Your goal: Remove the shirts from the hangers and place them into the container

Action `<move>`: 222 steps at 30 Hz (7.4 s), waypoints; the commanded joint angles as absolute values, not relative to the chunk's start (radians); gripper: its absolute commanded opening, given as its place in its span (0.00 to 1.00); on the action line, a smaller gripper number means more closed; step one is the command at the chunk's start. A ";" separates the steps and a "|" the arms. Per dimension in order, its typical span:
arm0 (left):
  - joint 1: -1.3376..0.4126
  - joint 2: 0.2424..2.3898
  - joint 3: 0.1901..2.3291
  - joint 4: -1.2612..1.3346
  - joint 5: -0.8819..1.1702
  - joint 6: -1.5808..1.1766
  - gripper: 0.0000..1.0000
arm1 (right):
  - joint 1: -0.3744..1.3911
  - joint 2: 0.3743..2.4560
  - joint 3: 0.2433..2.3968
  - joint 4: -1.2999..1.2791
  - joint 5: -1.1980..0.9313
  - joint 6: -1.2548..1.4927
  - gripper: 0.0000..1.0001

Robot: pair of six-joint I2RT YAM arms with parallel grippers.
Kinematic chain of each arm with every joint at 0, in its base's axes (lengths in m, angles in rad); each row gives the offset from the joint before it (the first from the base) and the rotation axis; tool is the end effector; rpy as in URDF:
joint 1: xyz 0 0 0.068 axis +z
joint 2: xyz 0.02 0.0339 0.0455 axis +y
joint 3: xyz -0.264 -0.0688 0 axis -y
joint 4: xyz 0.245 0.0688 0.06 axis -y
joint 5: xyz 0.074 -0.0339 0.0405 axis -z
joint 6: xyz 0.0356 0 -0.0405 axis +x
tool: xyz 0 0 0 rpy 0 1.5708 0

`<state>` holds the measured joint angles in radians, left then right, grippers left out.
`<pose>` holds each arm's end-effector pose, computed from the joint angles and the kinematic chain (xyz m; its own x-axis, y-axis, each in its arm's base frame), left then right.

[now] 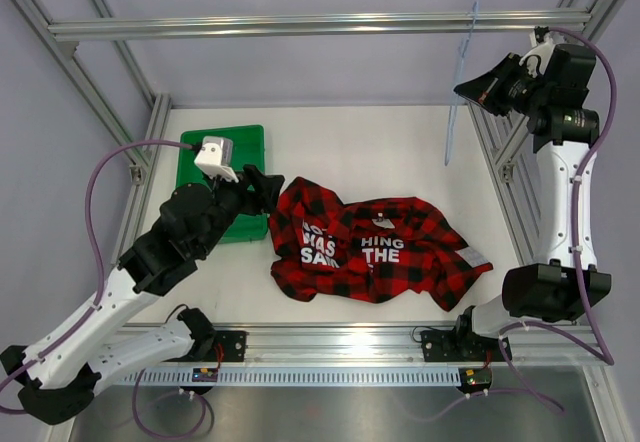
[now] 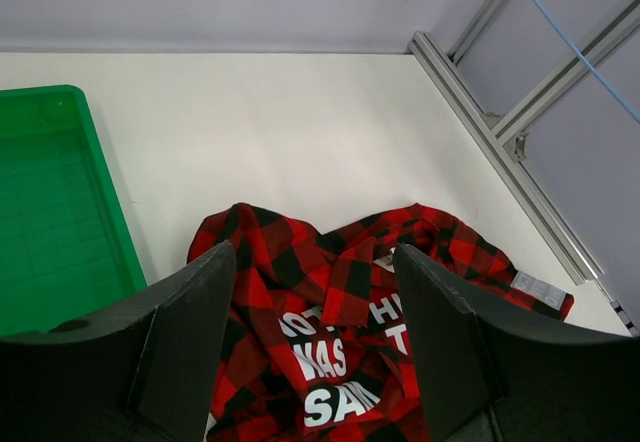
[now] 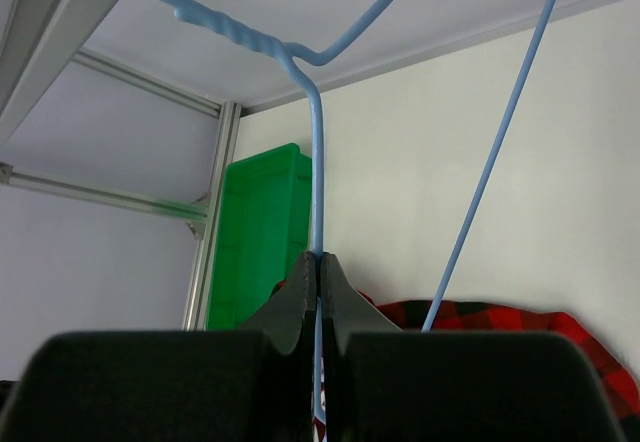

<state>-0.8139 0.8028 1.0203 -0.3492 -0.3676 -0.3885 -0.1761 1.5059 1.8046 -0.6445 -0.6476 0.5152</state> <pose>0.1255 -0.1142 0.4008 -0.2478 -0.2525 -0.9353 0.3673 0.8689 -0.3318 0.3146 -0.0342 0.4717 -0.4969 0.4875 -0.7179 -0.2002 0.7405 0.6415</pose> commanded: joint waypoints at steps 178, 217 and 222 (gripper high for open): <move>-0.466 1.423 2.102 0.574 -0.291 0.807 0.00 | -0.008 0.670 1.537 -0.769 -0.664 0.446 0.90; -0.115 1.346 1.431 0.842 -0.367 0.379 0.00 | 0.110 0.699 1.456 -0.703 -0.722 0.486 0.90; -0.115 1.249 1.313 0.864 -0.357 0.342 0.00 | 0.112 0.695 1.465 -0.706 -0.727 0.489 0.90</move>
